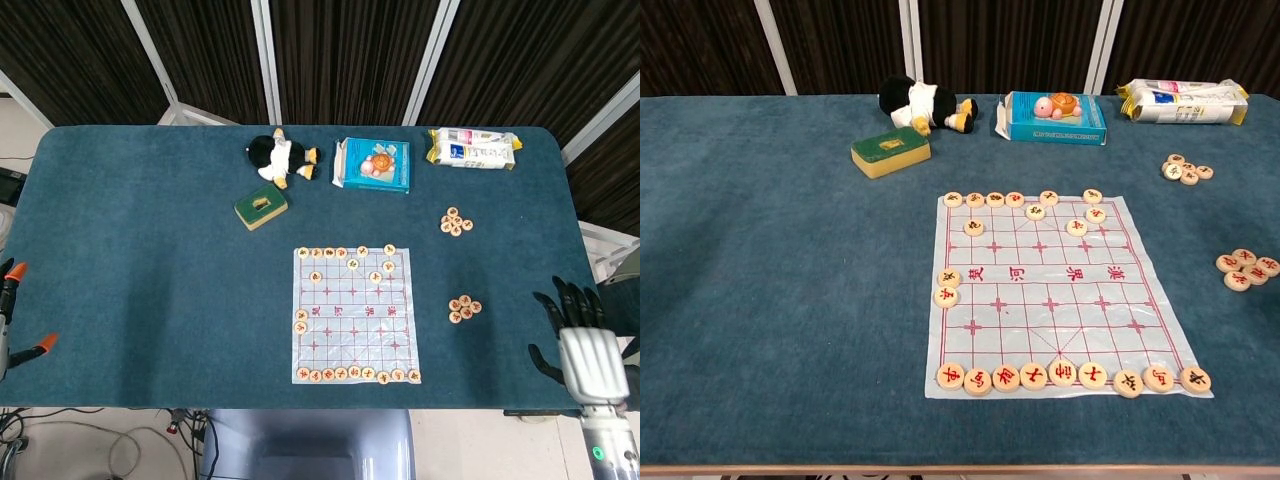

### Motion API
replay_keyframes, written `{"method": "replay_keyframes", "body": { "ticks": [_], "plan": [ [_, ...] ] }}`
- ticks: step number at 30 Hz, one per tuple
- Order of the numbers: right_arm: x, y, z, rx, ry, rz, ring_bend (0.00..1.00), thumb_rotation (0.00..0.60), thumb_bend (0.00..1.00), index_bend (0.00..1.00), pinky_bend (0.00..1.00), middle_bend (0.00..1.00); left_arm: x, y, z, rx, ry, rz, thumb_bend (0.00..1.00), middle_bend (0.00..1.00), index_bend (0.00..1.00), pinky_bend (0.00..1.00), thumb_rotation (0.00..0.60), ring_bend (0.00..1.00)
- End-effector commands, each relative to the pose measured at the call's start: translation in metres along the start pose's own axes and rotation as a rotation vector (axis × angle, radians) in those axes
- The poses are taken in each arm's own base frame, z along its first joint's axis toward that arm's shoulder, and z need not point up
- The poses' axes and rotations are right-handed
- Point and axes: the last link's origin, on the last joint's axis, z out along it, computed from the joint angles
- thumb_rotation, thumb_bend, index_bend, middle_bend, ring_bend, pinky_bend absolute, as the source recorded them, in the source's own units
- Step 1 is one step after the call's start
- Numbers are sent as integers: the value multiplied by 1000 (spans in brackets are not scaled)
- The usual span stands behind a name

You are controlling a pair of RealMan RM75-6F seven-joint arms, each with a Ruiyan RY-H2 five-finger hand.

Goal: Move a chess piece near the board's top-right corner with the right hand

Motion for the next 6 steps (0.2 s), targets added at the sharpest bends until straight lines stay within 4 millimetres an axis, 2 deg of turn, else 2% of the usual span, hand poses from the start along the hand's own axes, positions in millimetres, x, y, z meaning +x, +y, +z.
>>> {"method": "replay_keyframes", "body": {
  "ticks": [1,6],
  "plan": [
    [-11,3,-16,8,23,-16,35,600,374,136,36,0,0,0,0,-4,-2,-2,52,0,23,51,600,0],
    [-14,6,-16,3,29,-49,35,600,375,135,36,0,0,-1,0,0,-1,-7,52,0,22,51,600,0]
  ]
}}
